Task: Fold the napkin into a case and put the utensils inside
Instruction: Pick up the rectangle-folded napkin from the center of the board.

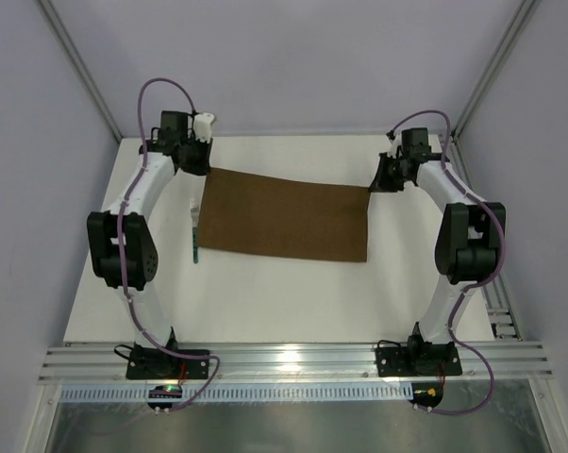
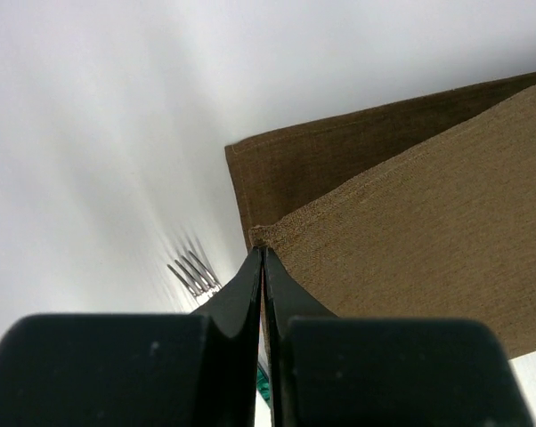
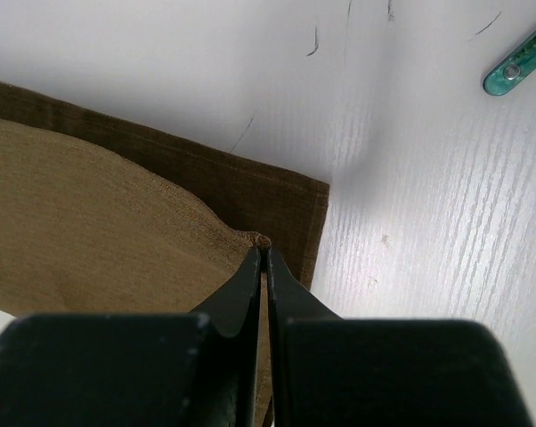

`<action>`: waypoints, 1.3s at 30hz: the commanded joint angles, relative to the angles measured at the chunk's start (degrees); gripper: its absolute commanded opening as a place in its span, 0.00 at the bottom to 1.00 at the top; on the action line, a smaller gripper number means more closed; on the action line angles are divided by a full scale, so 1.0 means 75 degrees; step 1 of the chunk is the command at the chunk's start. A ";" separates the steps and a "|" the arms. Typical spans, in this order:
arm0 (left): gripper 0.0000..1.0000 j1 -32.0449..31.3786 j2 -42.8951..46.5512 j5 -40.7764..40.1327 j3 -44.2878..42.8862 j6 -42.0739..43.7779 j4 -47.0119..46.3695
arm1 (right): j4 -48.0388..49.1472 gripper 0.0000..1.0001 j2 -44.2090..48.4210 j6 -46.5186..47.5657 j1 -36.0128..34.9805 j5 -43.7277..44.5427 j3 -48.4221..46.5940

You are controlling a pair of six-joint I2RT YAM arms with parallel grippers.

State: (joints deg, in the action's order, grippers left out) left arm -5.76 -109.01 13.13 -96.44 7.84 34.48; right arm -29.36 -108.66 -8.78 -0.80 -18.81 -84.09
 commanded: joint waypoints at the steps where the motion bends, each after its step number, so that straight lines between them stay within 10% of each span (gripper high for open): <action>1: 0.00 0.0053 -0.0065 -0.0051 -0.0313 0.0033 -0.0086 | 0.0119 0.04 -0.0006 -0.0131 0.0001 -0.0059 -0.0459; 39: 0.00 -0.0298 -0.2293 -0.0648 -0.0899 -0.0341 -0.1140 | 0.0271 0.04 -0.1496 -0.0529 -0.0011 0.0914 -0.0846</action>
State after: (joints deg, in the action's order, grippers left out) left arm -7.84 -125.49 9.04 -101.03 6.31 28.88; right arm -27.88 -119.85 -12.23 -0.78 -13.06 -87.96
